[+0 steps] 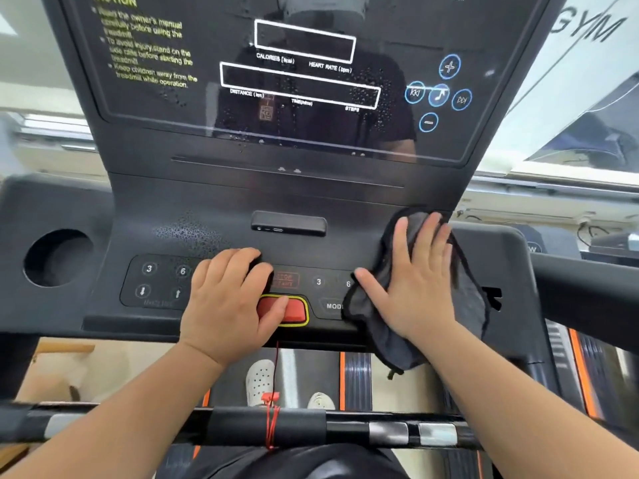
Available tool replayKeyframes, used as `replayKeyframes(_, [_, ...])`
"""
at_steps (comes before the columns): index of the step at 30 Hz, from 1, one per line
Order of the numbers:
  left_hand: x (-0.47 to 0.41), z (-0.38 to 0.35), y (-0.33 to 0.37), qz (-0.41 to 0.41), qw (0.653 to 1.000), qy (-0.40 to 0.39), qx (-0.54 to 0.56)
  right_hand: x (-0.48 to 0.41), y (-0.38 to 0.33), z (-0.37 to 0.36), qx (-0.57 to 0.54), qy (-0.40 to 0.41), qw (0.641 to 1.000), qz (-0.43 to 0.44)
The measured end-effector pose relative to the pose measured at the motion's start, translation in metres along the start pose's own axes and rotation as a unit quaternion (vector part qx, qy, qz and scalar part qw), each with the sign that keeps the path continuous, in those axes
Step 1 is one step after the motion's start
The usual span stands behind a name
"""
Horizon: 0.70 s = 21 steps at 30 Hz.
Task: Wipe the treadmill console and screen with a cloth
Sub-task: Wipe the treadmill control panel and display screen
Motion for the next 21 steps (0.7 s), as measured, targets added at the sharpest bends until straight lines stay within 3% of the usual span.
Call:
replayKeyframes(5, [0.001,0.001,0.0,-0.005,1.0,0.001,-0.005,0.03,-0.063,-0.005,0.008,-0.025,0.982,0.189])
replayKeyframes(9, [0.0,0.003,0.001,-0.005,1.0,0.018,-0.006,0.083,-0.036,-0.015,0.001,-0.043,0.963,0.267])
replayKeyframes(15, [0.0,0.002,0.001,0.001,1.0,0.013,0.002,0.048,0.025,-0.006,-0.022,-0.029,0.989,0.141])
replayKeyframes(19, [0.0,0.002,0.0,0.006,1.0,0.002,0.003,0.006,0.005,-0.003,0.002,-0.004,1.0,0.026])
replayKeyframes(21, [0.0,0.001,-0.001,0.009,1.0,-0.005,0.005,0.001,-0.017,-0.002,0.012,0.005,0.999,0.039])
Point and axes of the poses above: each hand's wrist, its own x-axis away from the middle knuckle, its own z-axis out of the back of the hand, y = z × x, the point moved 8 cm from there along -x, towards the middle knuckle, and after that the axes turned 3 degrees about y, right-handed, at the moved point
